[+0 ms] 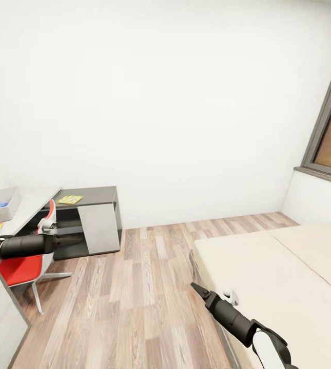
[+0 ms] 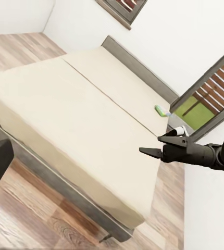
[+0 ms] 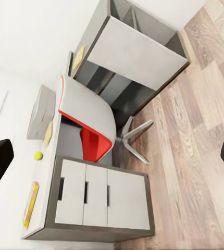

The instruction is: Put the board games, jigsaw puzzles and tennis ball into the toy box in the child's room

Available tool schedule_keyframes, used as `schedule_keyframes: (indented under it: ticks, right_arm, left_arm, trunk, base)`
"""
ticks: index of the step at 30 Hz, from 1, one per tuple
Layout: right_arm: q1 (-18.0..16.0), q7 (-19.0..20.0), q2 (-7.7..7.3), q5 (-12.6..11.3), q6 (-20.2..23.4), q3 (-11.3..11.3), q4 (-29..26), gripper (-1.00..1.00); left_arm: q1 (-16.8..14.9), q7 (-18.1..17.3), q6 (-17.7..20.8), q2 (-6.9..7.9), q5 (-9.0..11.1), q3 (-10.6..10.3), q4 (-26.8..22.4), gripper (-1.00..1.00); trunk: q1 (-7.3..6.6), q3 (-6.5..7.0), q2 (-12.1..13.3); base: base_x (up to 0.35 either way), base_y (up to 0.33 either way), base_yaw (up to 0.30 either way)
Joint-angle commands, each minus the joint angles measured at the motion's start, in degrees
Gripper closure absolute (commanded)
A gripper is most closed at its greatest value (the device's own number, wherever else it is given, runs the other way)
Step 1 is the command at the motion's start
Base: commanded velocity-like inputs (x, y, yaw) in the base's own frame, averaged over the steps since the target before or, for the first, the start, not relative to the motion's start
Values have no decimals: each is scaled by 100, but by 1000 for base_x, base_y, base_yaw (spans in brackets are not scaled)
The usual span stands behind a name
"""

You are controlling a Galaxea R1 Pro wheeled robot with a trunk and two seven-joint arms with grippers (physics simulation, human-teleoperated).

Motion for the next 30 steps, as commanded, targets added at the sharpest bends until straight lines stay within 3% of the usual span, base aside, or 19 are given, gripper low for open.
schedule_keyframes:
  ticks: [1,30]
  right_arm:
    - [-2,4,3,-26,34,-10,-1,-100]
    - [-2,4,8,-26,34,-13,15,-100]
  left_arm:
    - [-3,-22,61,1,-2,-1,1,-100]
    - [-3,-20,61,1,-2,-4,-1,-100]
  trunk:
    - [1,-6,-7]
    - [1,-6,-7]
  base:
    - [-143,-64,159]
    - [-69,-32,82]
